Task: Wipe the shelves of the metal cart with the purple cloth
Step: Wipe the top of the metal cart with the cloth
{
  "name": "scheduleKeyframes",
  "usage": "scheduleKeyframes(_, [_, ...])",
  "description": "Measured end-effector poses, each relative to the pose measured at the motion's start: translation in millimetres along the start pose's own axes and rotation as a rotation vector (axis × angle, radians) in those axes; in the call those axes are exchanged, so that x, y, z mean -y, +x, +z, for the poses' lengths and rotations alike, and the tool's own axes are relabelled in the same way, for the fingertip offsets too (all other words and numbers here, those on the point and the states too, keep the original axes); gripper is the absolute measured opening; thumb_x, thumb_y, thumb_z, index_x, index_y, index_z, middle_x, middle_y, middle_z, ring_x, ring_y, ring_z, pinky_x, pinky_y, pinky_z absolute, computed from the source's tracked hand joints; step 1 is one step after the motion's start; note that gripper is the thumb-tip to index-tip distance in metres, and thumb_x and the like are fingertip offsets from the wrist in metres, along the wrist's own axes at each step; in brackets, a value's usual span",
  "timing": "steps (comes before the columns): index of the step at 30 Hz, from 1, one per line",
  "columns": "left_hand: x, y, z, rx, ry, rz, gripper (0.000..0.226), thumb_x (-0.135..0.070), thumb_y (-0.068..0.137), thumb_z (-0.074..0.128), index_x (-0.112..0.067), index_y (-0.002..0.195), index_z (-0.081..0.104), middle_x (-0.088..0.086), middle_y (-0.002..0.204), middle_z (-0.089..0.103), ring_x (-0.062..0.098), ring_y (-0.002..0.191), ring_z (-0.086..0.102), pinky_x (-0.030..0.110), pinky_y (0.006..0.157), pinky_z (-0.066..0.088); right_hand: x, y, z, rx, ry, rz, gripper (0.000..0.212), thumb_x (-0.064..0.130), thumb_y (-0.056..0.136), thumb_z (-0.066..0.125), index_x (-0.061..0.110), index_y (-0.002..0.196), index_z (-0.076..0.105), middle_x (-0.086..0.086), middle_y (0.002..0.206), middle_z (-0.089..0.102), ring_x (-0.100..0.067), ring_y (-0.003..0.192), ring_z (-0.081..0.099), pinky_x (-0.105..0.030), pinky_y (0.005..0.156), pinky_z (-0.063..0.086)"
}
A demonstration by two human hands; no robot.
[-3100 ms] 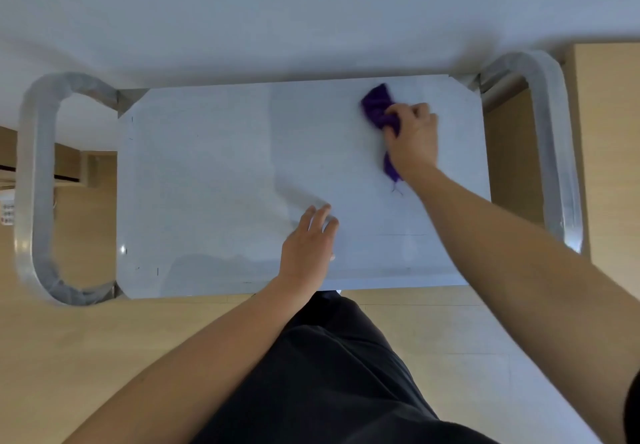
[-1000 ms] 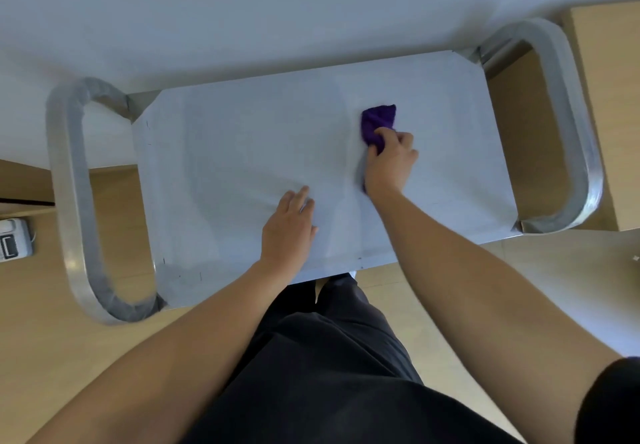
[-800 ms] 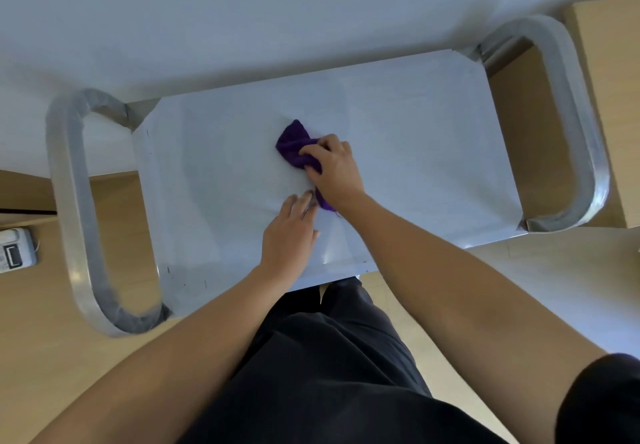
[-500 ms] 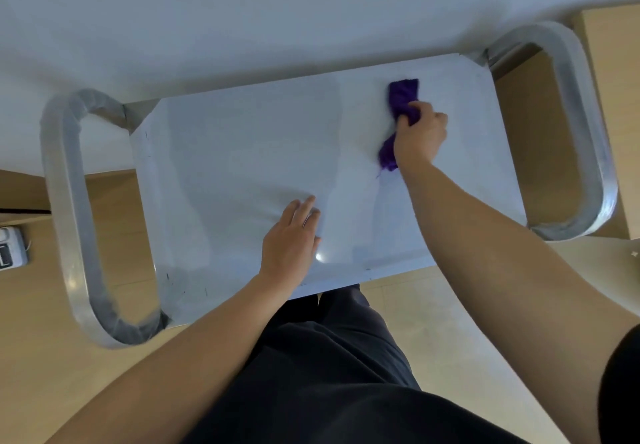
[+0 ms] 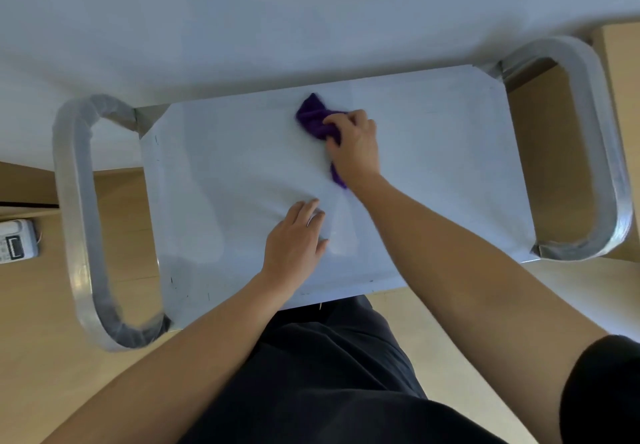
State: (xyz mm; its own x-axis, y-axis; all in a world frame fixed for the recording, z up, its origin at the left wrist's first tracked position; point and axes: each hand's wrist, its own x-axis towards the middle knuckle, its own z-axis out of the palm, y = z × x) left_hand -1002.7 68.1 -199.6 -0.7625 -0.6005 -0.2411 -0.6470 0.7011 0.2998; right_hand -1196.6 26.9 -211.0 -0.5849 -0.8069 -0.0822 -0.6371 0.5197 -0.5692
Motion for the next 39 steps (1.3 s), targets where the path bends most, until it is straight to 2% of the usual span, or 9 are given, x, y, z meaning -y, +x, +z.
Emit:
scheduleKeyframes(4, [-4.9,8.9,-0.6,0.001,-0.012,-0.016,0.047,-0.029,0.074,0.078,-0.012,0.114,0.063,0.002,0.137,0.053,0.023,0.124,0.052,0.032,0.067,0.056,-63.9,29.5,-52.0,-0.172,-0.062,0.249,0.035,0.016,0.086,0.056,0.019,0.12,0.063,-0.019,0.122,0.05,-0.039,0.108,0.049,-0.038,0.095,0.042])
scheduleKeyframes(10, [-12.4,11.8,1.7,0.019,-0.001,-0.061,0.048,-0.026,0.076,0.078,-0.012,0.118,0.06,0.003,0.141,0.049,0.023,0.13,0.048,0.034,0.071,0.057,-121.0,56.1,-101.6,-0.244,-0.13,0.535,0.033,0.015,0.095,0.047,0.023,0.126,0.056,-0.012,0.134,0.043,-0.033,0.117,0.043,-0.039,0.1,0.041])
scheduleKeyframes(14, [-13.5,10.7,1.3,0.011,-0.002,-0.073,0.05,-0.025,0.074,0.08,-0.012,0.118,0.061,0.004,0.14,0.051,0.024,0.13,0.049,0.034,0.072,0.057,-73.9,39.9,-55.8,-0.225,-0.071,0.363,0.037,0.012,0.088,0.051,0.019,0.123,0.062,-0.016,0.13,0.048,-0.037,0.108,0.047,-0.039,0.099,0.037])
scheduleKeyframes(18, [-13.6,10.4,1.8,0.02,0.003,-0.07,0.052,-0.026,0.075,0.079,-0.011,0.121,0.06,0.004,0.142,0.05,0.025,0.131,0.048,0.034,0.075,0.056,-7.2,12.3,1.9,-0.016,0.014,0.014,0.036,0.006,0.079,0.06,0.016,0.111,0.071,-0.018,0.116,0.059,-0.042,0.098,0.051,-0.042,0.088,0.044])
scheduleKeyframes(22, [-14.2,9.7,1.1,0.034,-0.007,-0.071,0.053,-0.027,0.077,0.077,-0.01,0.124,0.058,0.005,0.144,0.047,0.025,0.133,0.045,0.034,0.077,0.057,23.1,-5.3,16.8,0.204,-0.019,-0.294,0.03,0.007,0.086,0.064,0.016,0.113,0.07,-0.014,0.115,0.058,-0.039,0.103,0.049,-0.042,0.084,0.05])
scheduleKeyframes(26, [-12.5,7.6,-2.5,0.035,-0.03,-0.05,0.051,-0.025,0.078,0.076,-0.012,0.124,0.058,0.004,0.145,0.046,0.023,0.134,0.044,0.033,0.074,0.056,-4.8,-0.5,-6.2,0.115,-0.026,-0.194,0.031,0.008,0.085,0.061,0.018,0.113,0.07,-0.013,0.113,0.057,-0.037,0.103,0.048,-0.04,0.081,0.048])
scheduleKeyframes(30, [-6.7,1.0,-5.1,0.052,-0.035,-0.028,0.046,-0.02,0.083,0.07,-0.011,0.126,0.056,0.004,0.149,0.041,0.023,0.138,0.038,0.034,0.077,0.055,-54.7,-6.5,-44.0,-0.018,-0.097,0.001,0.034,0.011,0.087,0.058,0.02,0.118,0.068,-0.014,0.119,0.054,-0.039,0.107,0.048,-0.044,0.092,0.046])
scheduleKeyframes(33, [-0.9,-8.2,-6.0,0.049,-0.04,-0.034,0.041,-0.017,0.083,0.07,-0.009,0.122,0.059,0.007,0.147,0.044,0.025,0.136,0.041,0.036,0.075,0.056,-75.6,-25.7,-62.1,-0.021,-0.138,0.076,0.032,0.011,0.092,0.057,0.02,0.122,0.065,-0.011,0.127,0.05,-0.035,0.112,0.045,-0.04,0.096,0.045])
scheduleKeyframes(39, [11.3,-27.8,-7.2,0.108,-0.052,-0.06,0.038,-0.024,0.093,0.058,-0.012,0.129,0.054,0.003,0.154,0.032,0.02,0.143,0.028,0.035,0.093,0.051,-50.9,-82.3,-43.7,-0.006,-0.087,0.1,0.034,0.005,0.089,0.059,0.016,0.121,0.066,-0.013,0.123,0.052,-0.038,0.107,0.047,-0.042,0.086,0.05])
